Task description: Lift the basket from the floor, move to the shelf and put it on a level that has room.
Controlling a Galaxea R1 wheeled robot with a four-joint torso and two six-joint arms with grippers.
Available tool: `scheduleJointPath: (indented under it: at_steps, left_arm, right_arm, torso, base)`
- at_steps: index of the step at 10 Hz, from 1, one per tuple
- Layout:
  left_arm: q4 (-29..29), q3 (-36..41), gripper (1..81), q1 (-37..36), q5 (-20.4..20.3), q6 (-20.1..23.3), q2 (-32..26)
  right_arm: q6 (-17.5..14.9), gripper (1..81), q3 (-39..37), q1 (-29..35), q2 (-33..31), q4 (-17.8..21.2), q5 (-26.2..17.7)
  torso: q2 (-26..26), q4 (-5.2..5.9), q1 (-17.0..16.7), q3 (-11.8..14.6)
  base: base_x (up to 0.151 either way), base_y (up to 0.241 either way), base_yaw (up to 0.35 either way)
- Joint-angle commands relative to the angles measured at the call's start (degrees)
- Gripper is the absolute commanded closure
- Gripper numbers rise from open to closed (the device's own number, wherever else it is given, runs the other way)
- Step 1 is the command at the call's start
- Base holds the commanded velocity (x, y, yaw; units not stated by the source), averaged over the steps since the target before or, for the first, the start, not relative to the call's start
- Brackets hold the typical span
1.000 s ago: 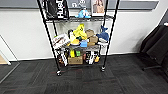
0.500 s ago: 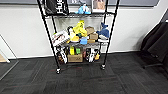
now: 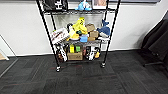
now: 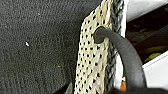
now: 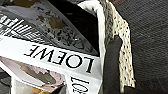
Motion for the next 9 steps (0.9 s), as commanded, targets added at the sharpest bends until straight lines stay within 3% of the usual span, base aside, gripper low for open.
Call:
scheduleJointPath:
  at_steps: [1, 5, 9]
  left_arm:
    - [-0.7, -0.3, 1.0, -8.0, 1.5, 0.1, 0.4]
    - [-1.2, 0.0, 1.0, -8.9, 2.0, 0.0, 0.8]
    - [-1.3, 0.1, 1.0, -8.4, 6.3, 0.1, 0.7]
  right_arm:
    - [0.2, 1.0, -0.8, 7.0, -0.4, 2.9, -2.4]
    - [0.4, 1.0, -1.3, 7.0, -0.4, 3.1, -2.1]
    - [0.4, 1.0, 0.5, 6.1, -1.0, 3.2, -2.3]
  torso:
    - [0.0, 0.00, 0.0, 0.0]
    - [0.0, 0.00, 0.0, 0.0]
    - [0.0, 0.00, 0.0, 0.0]
  base:
    - [0.000, 0.000, 0.000]
    - [0.000, 0.000, 0.000]
    - [0.000, 0.000, 0.000]
